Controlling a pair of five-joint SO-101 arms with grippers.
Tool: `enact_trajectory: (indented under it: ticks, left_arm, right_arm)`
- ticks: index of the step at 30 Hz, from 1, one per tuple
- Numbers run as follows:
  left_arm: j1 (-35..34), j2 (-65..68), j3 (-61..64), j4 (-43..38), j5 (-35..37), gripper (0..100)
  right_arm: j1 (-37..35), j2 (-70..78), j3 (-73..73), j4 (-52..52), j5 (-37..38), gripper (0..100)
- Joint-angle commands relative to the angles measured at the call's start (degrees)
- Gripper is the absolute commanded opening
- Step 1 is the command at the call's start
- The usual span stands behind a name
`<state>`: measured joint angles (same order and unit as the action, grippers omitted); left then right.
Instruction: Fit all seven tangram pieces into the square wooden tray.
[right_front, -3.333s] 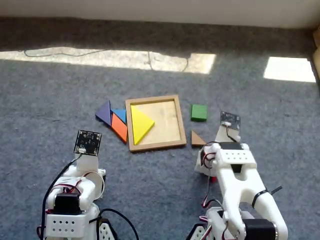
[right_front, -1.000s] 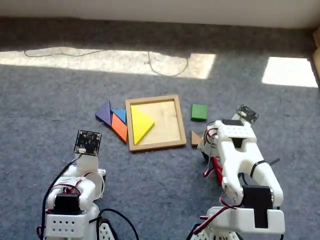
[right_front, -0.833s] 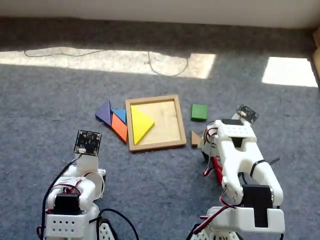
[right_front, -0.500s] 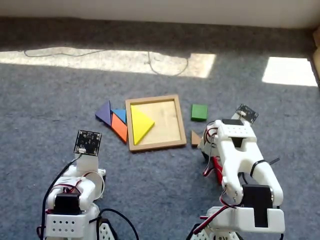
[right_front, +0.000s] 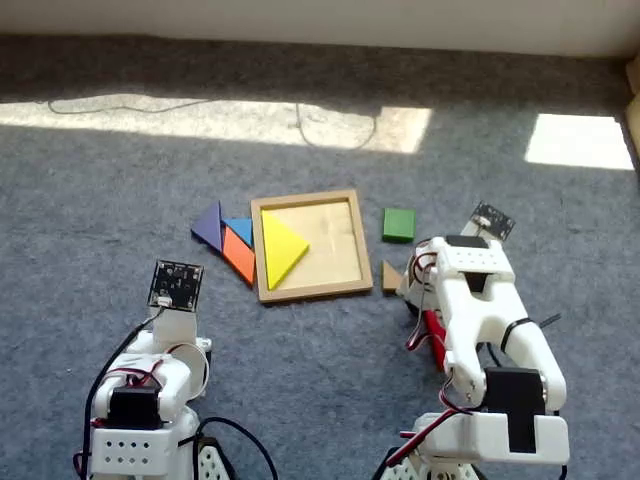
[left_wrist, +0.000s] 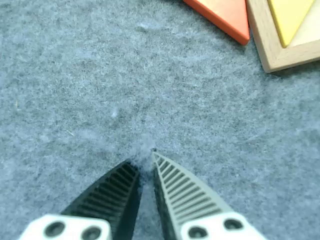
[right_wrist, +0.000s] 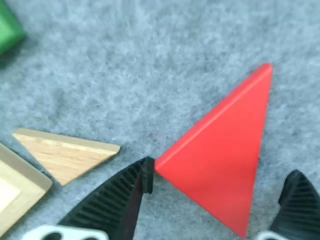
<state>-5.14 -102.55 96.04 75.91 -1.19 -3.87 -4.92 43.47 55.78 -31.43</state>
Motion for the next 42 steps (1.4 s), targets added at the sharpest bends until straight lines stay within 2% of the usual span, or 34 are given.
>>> enact_trajectory:
  ticks: [1,15,42]
  left_arm:
    - [-0.48,-1.27,1.19,0.18,-0.18,1]
    - [-0.48,-1.27,1.19,0.18,-0.18,1]
    - [-0.48,-1.27,1.19,0.18,-0.18,1]
  right_arm:
    - [1.01,0.13,-3.74,-0.92,0.70,38.9]
    - [3.47,0.13,-3.38,-4.00,0.70,38.9]
    - [1.36,0.04,-3.03,-0.75,0.62,38.9]
